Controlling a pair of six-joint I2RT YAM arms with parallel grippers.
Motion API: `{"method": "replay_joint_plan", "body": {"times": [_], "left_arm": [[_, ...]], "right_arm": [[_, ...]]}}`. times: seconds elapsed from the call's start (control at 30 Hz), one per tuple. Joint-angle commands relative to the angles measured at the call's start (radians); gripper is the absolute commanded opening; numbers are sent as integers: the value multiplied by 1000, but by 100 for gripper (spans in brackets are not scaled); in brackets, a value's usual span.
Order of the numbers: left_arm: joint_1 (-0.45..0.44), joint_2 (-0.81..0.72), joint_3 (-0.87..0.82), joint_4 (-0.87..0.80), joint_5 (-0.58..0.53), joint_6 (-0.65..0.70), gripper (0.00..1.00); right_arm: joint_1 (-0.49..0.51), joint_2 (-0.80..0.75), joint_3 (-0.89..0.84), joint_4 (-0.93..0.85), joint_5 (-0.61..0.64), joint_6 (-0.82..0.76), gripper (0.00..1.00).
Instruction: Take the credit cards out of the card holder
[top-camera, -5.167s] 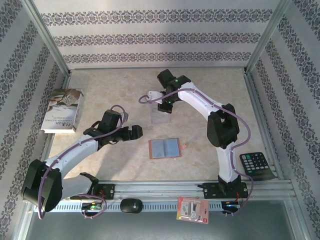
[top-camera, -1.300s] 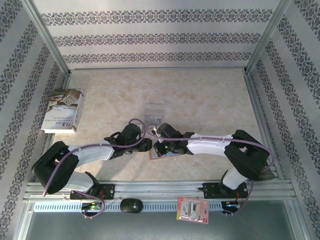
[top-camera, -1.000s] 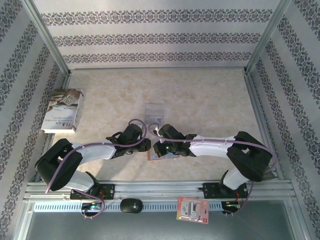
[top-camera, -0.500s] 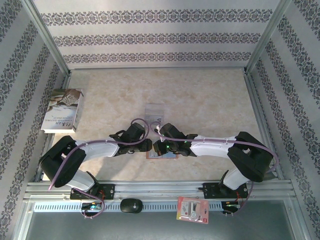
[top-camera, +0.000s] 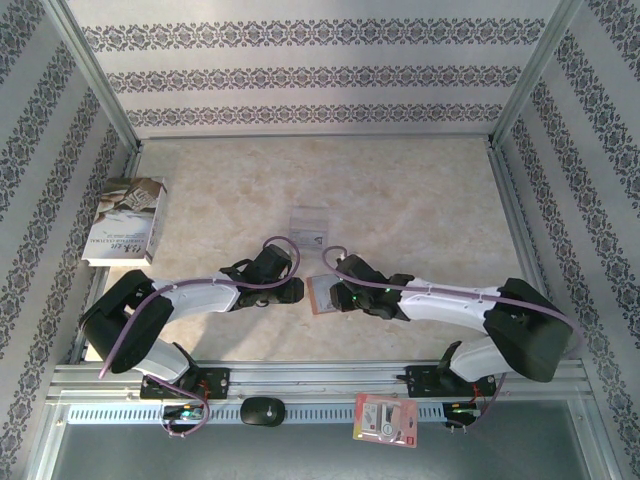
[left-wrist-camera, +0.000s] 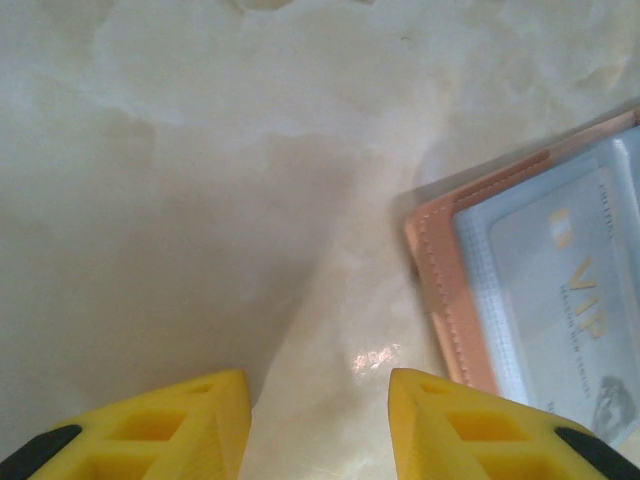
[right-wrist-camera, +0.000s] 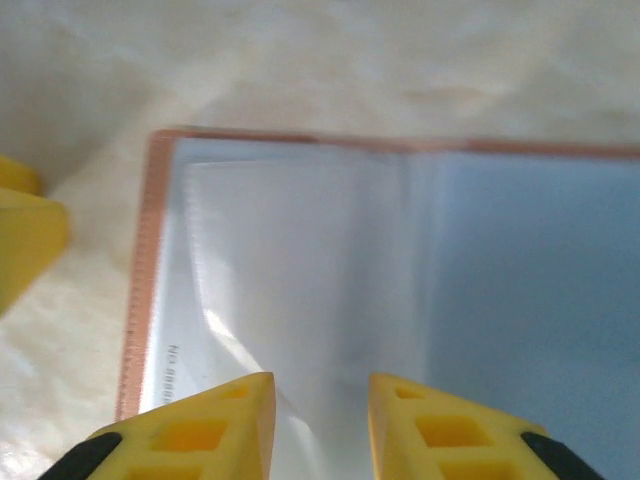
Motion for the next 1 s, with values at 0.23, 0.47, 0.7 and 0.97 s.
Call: {"method": "replay_joint_plan", "body": {"times": [0.23, 0.47, 0.7, 0.97], "left_arm": [[-17, -13, 1, -43, 46, 12, 60], [-17, -106, 1, -85, -28, 17, 74], [4, -190, -1, -156, -100, 38, 78], [20, -207, -37, -156, -93, 32, 79]], "right_arm": [[-41, -134, -8, -136, 176, -13, 39], [-42, -94, 65, -138, 50, -191, 42], [34, 99, 190, -191, -55, -289, 38], [52, 207, 232, -205, -22, -287, 35]]}}
